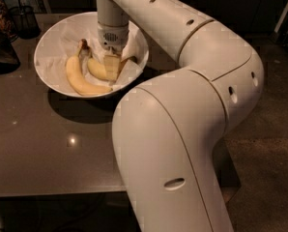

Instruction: Pick banana from white bowl

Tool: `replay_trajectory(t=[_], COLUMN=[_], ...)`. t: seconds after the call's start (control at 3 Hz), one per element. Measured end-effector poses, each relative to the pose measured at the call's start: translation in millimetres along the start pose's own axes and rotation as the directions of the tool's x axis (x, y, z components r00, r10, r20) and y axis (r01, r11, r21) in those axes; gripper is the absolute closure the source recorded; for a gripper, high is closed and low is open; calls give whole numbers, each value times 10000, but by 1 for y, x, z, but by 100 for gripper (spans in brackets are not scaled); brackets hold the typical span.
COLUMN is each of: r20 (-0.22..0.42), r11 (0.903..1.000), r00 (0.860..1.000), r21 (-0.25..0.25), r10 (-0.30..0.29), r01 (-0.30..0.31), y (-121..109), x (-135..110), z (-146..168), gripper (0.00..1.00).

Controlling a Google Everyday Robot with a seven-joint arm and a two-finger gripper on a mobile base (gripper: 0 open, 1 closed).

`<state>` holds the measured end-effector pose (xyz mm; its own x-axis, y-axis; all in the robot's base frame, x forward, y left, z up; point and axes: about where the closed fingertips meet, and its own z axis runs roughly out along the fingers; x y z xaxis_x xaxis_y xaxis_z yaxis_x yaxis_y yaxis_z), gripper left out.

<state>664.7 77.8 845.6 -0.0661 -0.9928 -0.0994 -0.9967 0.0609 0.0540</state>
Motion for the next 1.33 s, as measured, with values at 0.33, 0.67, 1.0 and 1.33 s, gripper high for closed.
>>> replay_trajectory(t=[0.33, 0.67, 1.0, 1.33], r20=[380, 931, 1457, 1461], r11=[9980, 9898, 9784, 9780], r00=[9992, 9950, 9851, 9849], r21=[634, 1405, 1972, 1987], r10=[-85, -372, -917, -932], r01=[61, 239, 619, 631], y=[0, 15, 40, 41], x=[-1, 7, 19, 20], z=[-10, -31, -51, -51], gripper=[100, 100, 100, 100])
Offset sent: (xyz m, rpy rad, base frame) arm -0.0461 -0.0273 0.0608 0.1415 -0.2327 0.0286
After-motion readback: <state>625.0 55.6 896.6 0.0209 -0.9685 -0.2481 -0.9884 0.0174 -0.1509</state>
